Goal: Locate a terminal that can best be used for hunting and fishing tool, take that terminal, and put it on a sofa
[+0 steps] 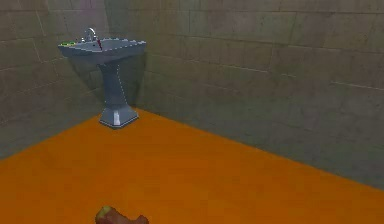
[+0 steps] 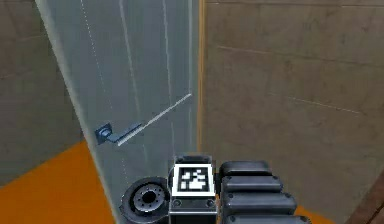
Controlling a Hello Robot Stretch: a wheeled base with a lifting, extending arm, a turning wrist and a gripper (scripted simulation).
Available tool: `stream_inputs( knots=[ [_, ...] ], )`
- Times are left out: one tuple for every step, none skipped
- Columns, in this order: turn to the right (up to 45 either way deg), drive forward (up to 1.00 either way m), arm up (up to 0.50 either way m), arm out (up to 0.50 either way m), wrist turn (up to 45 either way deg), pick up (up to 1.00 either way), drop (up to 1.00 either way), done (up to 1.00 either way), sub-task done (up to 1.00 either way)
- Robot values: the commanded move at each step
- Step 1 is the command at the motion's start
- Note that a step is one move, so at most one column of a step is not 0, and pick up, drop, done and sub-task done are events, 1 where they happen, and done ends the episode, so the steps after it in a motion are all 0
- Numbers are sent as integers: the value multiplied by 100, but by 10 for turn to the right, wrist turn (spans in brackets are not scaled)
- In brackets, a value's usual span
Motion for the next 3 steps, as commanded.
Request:
stream_inputs(
  knots=[
    [30,0,0,0,0,0,0,0,0],
    [0,50,0,0,0,0,0,0,0],
    [240,0,0,0,0,0,0,0,0]
  ],
)
